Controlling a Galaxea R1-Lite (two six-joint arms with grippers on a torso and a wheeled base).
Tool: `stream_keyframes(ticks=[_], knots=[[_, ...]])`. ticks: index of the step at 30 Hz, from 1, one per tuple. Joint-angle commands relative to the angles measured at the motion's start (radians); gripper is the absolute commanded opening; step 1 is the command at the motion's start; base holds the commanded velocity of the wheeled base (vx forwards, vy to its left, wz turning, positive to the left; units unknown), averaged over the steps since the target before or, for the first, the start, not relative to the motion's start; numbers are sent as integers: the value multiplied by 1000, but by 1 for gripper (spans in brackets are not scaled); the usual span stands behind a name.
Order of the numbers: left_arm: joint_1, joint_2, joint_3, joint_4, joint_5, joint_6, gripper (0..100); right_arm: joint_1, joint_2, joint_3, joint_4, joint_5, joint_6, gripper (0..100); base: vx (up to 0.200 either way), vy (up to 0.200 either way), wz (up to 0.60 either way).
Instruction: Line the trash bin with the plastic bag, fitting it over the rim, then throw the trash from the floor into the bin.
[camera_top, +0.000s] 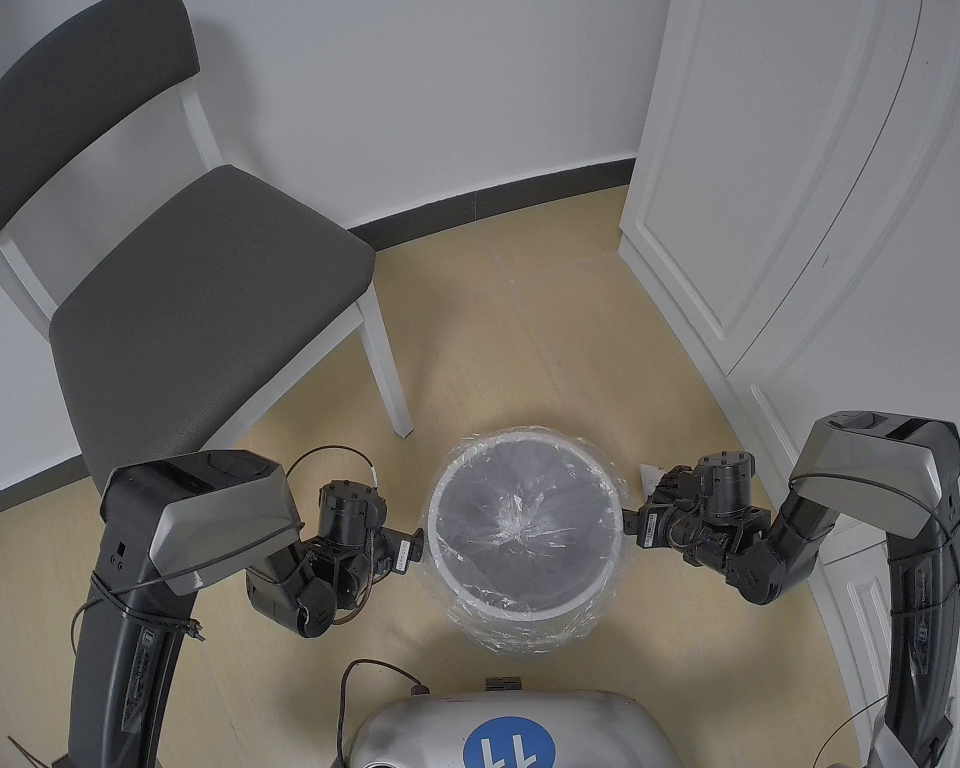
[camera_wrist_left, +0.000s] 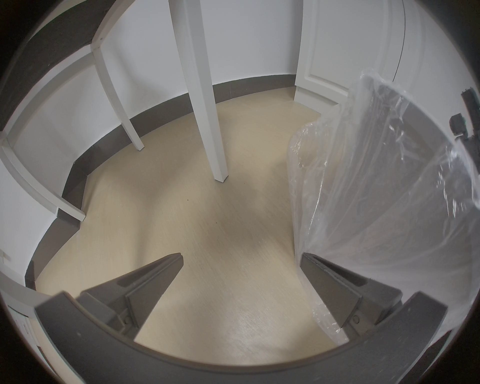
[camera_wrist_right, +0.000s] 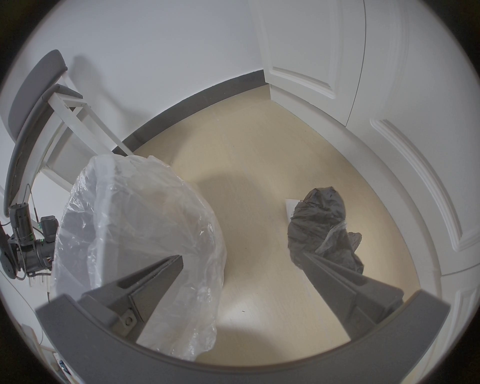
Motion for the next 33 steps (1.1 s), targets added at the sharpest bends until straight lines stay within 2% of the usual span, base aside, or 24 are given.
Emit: stream_keyframes(ticks=[1, 9, 15, 22, 25, 33], knots=[[1, 8, 2, 0, 1, 1, 100, -20, -45, 22, 10, 0, -27, 100, 0, 0, 0], [1, -1, 8, -3, 1, 1, 100, -69, -114, 36, 16, 1, -45, 100, 0, 0, 0], [-1, -11, 19, -7, 1, 1, 100, -81, -16, -22, 36, 6, -42, 100, 0, 0, 0], [-2, -51, 43, -10, 1, 0, 100, -37, 91, -123, 68, 23, 110, 100, 0, 0, 0], [-2, -58, 51, -10, -1, 1, 100, -20, 114, -142, 109, 23, 123, 100, 0, 0, 0], [-2, -55, 51, -10, -2, 1, 100, -11, 182, -160, 112, 21, 125, 100, 0, 0, 0]])
